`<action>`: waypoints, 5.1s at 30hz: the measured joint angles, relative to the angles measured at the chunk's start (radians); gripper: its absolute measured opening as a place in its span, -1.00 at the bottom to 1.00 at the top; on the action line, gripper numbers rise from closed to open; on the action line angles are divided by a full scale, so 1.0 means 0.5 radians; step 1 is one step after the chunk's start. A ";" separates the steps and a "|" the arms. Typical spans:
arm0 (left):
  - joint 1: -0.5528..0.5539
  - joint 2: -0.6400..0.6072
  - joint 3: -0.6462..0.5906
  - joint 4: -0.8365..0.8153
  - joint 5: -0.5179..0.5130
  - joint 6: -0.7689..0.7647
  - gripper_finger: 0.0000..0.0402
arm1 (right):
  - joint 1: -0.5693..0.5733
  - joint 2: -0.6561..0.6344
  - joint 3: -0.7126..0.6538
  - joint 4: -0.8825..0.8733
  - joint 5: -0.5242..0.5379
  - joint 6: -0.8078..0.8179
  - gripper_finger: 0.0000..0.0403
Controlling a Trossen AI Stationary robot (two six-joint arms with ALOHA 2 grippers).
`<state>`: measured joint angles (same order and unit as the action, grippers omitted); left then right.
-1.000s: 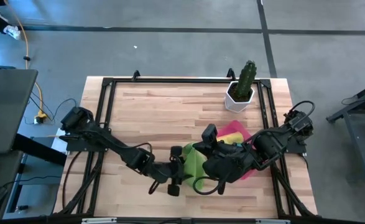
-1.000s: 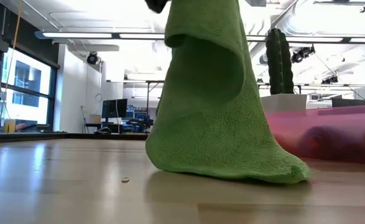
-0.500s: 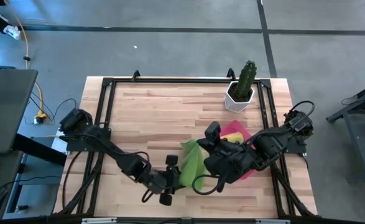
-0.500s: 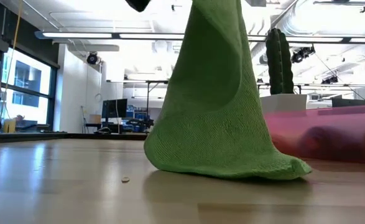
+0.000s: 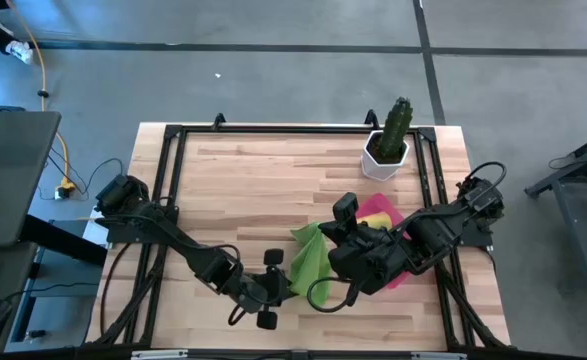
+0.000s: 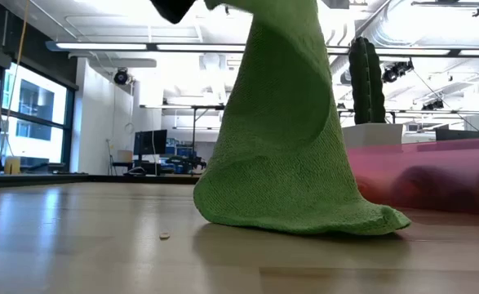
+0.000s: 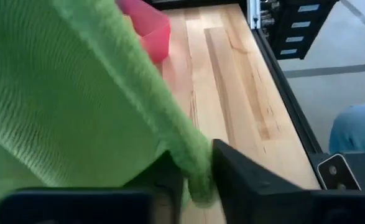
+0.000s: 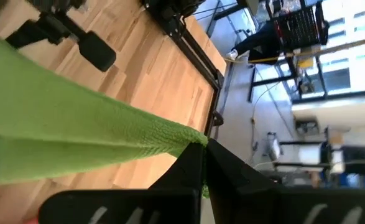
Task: Roll microfiber towels into tight, uniform cylinder then place into a basket
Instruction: Fold the green microfiber towel
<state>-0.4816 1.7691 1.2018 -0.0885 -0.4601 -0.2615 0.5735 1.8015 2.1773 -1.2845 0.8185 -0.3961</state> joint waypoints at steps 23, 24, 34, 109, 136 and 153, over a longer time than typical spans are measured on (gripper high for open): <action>0.164 -0.869 0.001 -2.019 -0.499 -0.695 -1.00 | -0.368 0.217 0.000 -0.262 -0.209 1.096 -1.00; 0.180 -0.889 0.001 -2.075 -0.509 -0.719 -1.00 | -0.406 0.227 -0.001 -0.261 -0.235 1.087 -1.00; 0.329 -0.895 -0.001 -2.192 -0.479 -0.625 -1.00 | -0.639 0.173 -0.324 0.397 -0.283 0.873 -1.00; 0.582 -0.862 0.238 -2.601 -0.424 -0.847 -1.00 | -0.939 -0.320 -1.667 1.784 -0.272 0.445 -1.00; -0.050 -0.228 -0.178 -1.910 -0.111 -1.208 -1.00 | -0.368 -0.187 -2.271 2.322 -0.678 1.591 -1.00; 0.617 -0.228 -0.179 -2.193 -0.478 -0.969 -1.00 | -0.967 -0.187 -2.270 1.981 -0.742 1.250 -1.00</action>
<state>-0.1733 1.6550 1.1122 -1.1848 -0.6991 -0.7458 0.0900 1.7081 1.0424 -0.2939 0.4473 0.2289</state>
